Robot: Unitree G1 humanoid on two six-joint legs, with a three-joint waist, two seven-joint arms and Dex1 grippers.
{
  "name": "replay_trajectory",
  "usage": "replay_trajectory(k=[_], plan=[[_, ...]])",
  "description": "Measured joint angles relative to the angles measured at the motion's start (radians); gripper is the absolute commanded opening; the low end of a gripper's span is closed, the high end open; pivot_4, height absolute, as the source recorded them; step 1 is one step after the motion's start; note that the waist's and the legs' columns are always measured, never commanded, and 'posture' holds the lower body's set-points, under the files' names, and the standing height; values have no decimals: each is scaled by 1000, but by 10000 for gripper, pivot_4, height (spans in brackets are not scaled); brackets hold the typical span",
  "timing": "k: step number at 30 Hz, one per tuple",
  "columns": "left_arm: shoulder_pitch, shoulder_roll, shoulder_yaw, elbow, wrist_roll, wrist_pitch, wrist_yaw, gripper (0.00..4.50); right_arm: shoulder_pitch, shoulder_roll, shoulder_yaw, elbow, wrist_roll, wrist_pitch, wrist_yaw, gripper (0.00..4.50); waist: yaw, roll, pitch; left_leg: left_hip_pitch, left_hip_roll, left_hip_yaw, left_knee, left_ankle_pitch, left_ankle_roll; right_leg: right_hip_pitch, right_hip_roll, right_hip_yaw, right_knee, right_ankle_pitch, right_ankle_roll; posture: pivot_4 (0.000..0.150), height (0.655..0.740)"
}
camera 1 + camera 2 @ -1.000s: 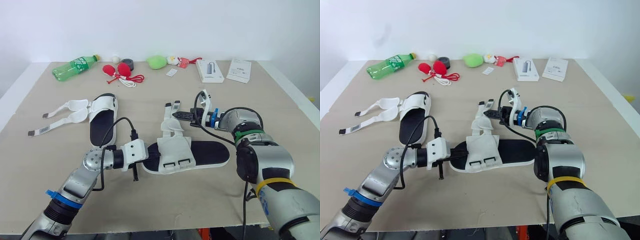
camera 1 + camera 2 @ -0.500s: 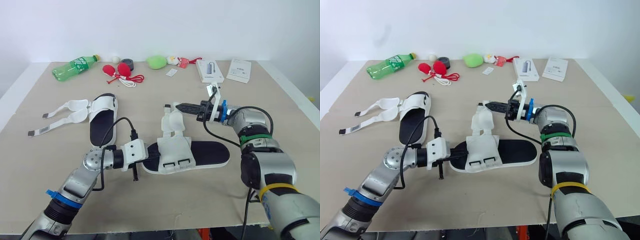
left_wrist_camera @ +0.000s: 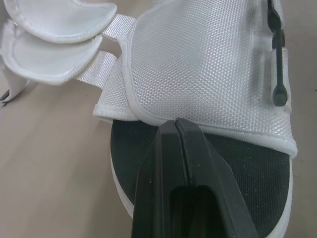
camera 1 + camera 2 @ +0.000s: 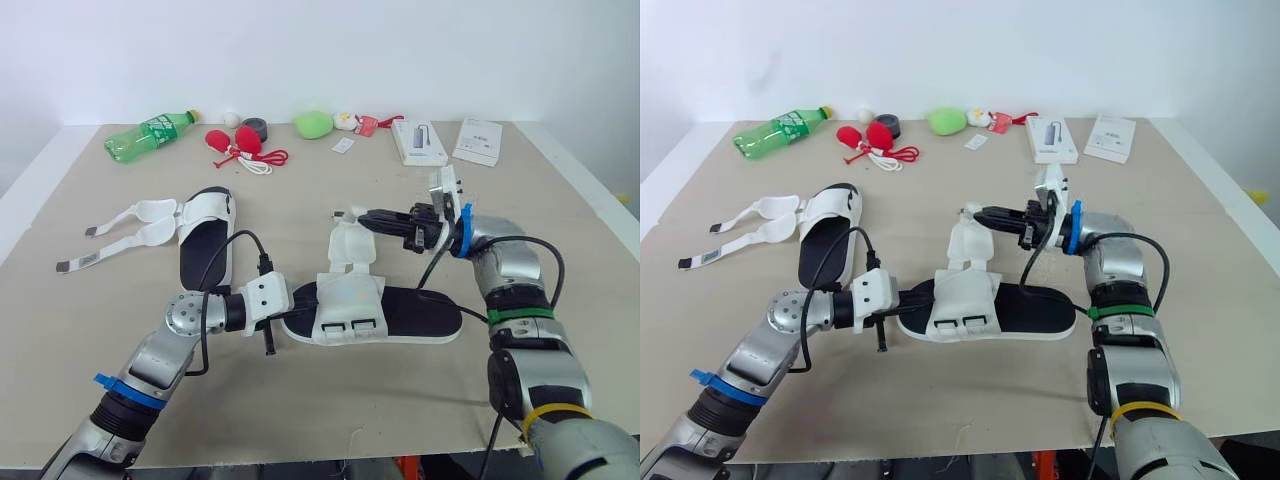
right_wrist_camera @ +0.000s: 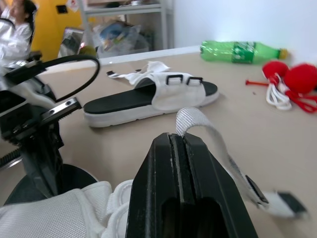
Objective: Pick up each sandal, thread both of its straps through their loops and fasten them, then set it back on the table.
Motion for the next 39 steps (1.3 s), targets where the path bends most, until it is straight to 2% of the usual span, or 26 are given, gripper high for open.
replay_trajectory(k=[8, 12, 18, 20, 23, 26, 33, 36, 39], plan=[[-1, -1, -1, 0, 6, 0, -1, 0, 120, -26, 77, -123, 8, -205, 98, 1629, 0, 0, 0, 1, 0, 0, 0, 0, 0, 0, 0, 0, 0, 0, 0, 1500, 7400], [0, 1, -1, 0, 8, 0, -2, 0, 155, -86, 163, -162, 30, -544, 112, 1629, 1, 0, 0, 3, 0, 0, 0, 1, 0, 2, 0, 0, 0, 0, -1, 1500, 7400], [0, 1, -1, 0, 8, 0, -3, 0, 120, -140, 300, -21, 70, -1198, 116, 1629, 0, 0, 0, 6, 0, 1, 0, 1, 0, 5, -1, 1, 0, -2, -4, 1500, 7400], [0, 2, -1, 0, 8, 0, -3, 0, 104, -155, 332, -6, 91, -1313, 116, 1629, 0, 0, 0, 6, 0, 1, 0, 1, 0, 5, -1, 1, 0, -2, -4, 1500, 7400], [0, 1, -1, 0, 8, 0, -3, 0, 97, -160, 346, 0, 107, -1373, 116, 1629, 0, 0, 0, 7, 0, 1, 0, 1, 0, 6, 0, 1, 0, -2, -5, 1500, 7400], [0, 1, -1, 0, 8, 0, -4, 0, 67, -209, 438, 26, 120, -1643, 96, 1629, 1, 0, 0, 7, 0, 1, 0, 1, 0, 6, 0, 1, 0, -3, -5, 1500, 7400], [0, 1, -1, 3, 8, 0, -4, 0, 69, -209, 433, 51, 145, -1672, 113, 1629, 1, 0, 0, 8, 0, 1, 0, 1, 1, 8, -1, 1, 0, -2, -6, 1500, 7400], [0, 2, -1, 6, 8, 1, -5, 0, 41, -217, 474, 177, 141, -1672, 109, 8760, 0, 0, 0, 10, 0, 1, 0, 1, 1, 8, -1, 1, 0, -2, -6, 1500, 7400], [1, 3, -1, 6, 8, 1, -6, 0, 47, -236, 539, 229, 181, -1463, 118, 24101, 1, 0, 0, 10, 0, 1, 0, 1, 1, 8, 0, 1, 0, -2, -7, 1500, 7400]])
